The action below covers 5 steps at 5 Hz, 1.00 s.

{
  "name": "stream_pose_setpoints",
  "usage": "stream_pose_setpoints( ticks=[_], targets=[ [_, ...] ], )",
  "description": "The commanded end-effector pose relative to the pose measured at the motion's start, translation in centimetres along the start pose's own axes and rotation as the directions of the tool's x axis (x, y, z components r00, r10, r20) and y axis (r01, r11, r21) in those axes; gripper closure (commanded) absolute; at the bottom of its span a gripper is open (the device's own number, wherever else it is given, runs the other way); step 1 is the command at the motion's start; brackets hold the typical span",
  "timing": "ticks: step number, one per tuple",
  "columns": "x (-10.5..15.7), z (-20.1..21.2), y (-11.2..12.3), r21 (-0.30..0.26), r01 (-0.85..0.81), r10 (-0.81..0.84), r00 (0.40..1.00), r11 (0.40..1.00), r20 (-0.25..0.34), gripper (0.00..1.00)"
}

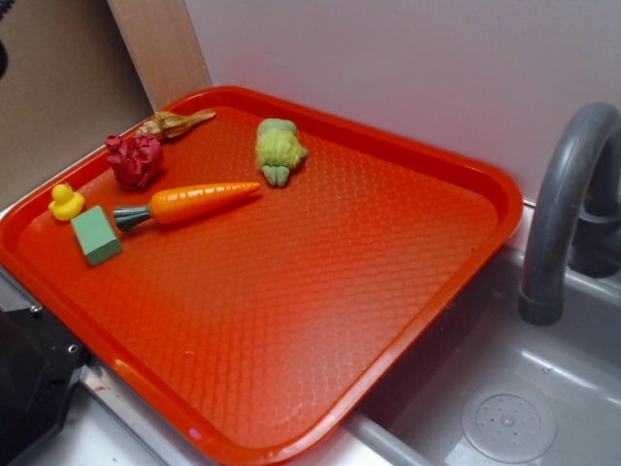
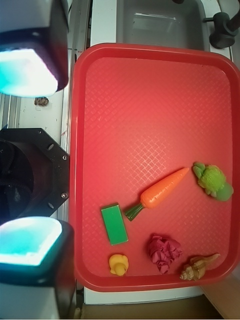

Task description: Grab the red paper.

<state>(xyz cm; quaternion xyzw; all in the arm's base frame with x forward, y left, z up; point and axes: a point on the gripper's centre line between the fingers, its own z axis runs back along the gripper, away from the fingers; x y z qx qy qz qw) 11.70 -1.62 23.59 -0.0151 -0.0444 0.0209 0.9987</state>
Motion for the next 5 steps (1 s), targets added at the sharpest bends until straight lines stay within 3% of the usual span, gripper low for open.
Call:
stream_pose_setpoints(
  ticks=[1, 4, 5],
  targets=[
    [0.0, 0.0, 0.0, 0.0, 0.0, 0.0, 1.0, 1.0, 0.0, 0.0],
    [6.0, -2.8, 5.1, 0.097, -0.192, 0.181, 0.977, 0.976, 0.116, 0.0],
    [8.2, -4.2, 8.6, 0.165, -0.269, 0.241, 0.955, 0.949, 0.17, 0.0]
  ],
)
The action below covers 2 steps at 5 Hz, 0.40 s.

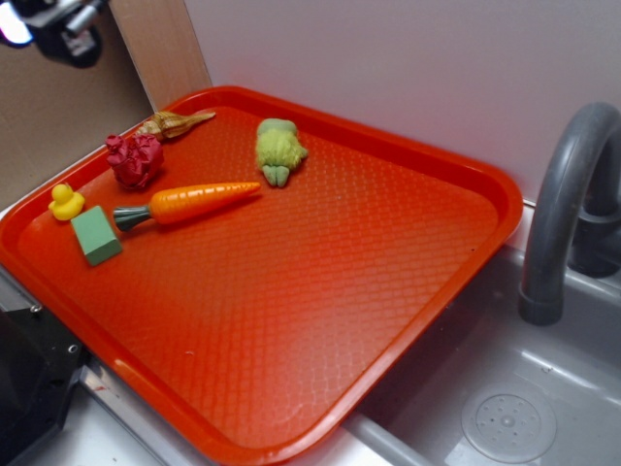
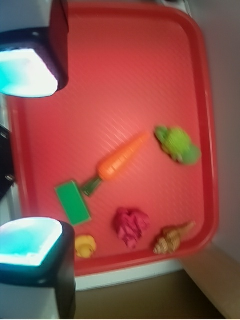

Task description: Grab the red paper.

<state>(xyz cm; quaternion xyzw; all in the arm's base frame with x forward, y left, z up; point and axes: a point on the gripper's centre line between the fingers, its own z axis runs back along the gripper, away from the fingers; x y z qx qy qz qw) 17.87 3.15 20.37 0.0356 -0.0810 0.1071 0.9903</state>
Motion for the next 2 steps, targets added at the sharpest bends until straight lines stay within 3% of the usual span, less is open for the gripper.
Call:
stream_pose_setpoints(
  ticks=[1, 2],
  targets=[
    [4.0, -3.1, 5.6, 0.121, -0.113, 0.102, 0.99, 0.986, 0.092, 0.0],
    [4.5, -4.8, 6.3, 0.135, -0.091, 0.078, 0.993, 0.987, 0.094, 0.0]
  ],
)
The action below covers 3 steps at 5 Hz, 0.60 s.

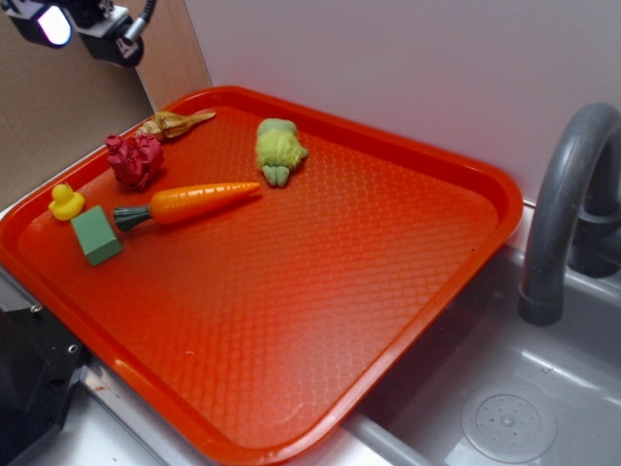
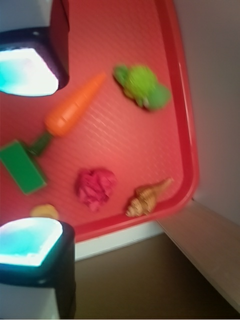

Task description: Grab the red paper.

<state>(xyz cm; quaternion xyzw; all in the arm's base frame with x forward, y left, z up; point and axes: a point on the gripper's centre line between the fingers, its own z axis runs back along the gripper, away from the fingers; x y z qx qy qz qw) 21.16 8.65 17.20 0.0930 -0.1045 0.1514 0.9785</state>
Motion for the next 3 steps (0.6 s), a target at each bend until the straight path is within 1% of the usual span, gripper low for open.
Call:
stream_pose_setpoints(
  ticks=[1, 2, 3],
  targets=[
    [1.6, -3.7, 2.5, 0.046, -0.011, 0.009, 1.0, 0.999, 0.027, 0.0],
    [1.9, -7.1, 3.1, 0.059, 0.006, -0.004, 1.0, 0.998, -0.029, 0.0],
    [2.0, -8.7, 3.3, 0.079, 0.02, -0.016, 0.999, 0.997, -0.049, 0.0]
  ],
)
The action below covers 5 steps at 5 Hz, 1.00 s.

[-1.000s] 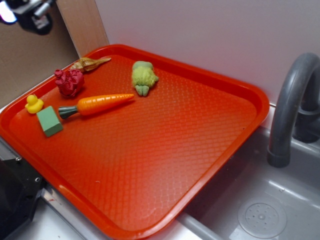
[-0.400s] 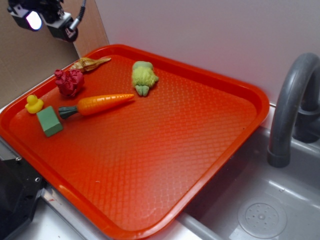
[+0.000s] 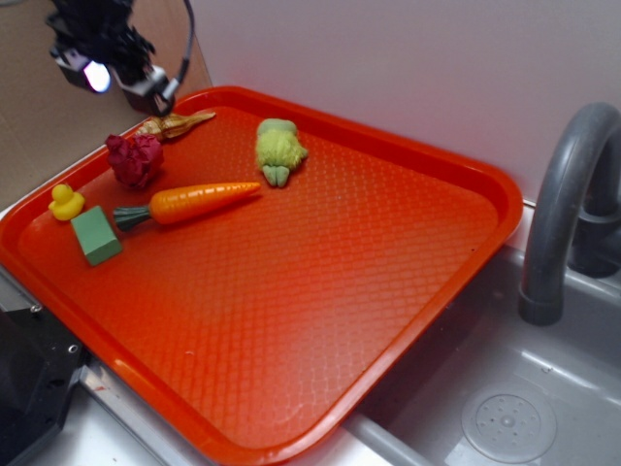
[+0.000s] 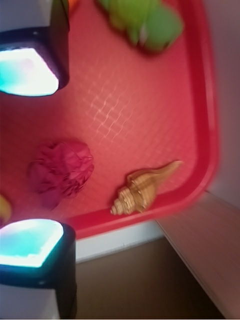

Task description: Grab the red paper.

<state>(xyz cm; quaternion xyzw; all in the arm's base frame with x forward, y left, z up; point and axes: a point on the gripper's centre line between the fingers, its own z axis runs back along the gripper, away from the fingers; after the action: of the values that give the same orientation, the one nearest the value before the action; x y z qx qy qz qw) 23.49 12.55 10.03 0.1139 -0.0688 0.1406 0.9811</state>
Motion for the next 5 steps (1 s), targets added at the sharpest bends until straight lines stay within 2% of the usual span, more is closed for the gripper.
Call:
stream_pose_setpoints(
  ticks=[1, 2, 3, 4, 5],
  targets=[
    [0.0, -2.4, 1.5, 0.017, 0.023, -0.021, 0.995, 1.0, -0.096, 0.0],
    [-0.7, -3.8, 1.4, 0.008, 0.075, -0.071, 0.97, 0.997, -0.232, 0.0],
    [-1.1, -5.6, 0.9, 0.031, 0.061, -0.054, 0.98, 0.998, -0.193, 0.0],
    [-1.1, -5.4, 1.0, 0.075, 0.068, -0.054, 0.983, 0.995, -0.174, 1.0],
    [-1.3, -4.9, 0.8, 0.073, 0.075, -0.061, 0.983, 0.995, -0.174, 1.0]
  ],
)
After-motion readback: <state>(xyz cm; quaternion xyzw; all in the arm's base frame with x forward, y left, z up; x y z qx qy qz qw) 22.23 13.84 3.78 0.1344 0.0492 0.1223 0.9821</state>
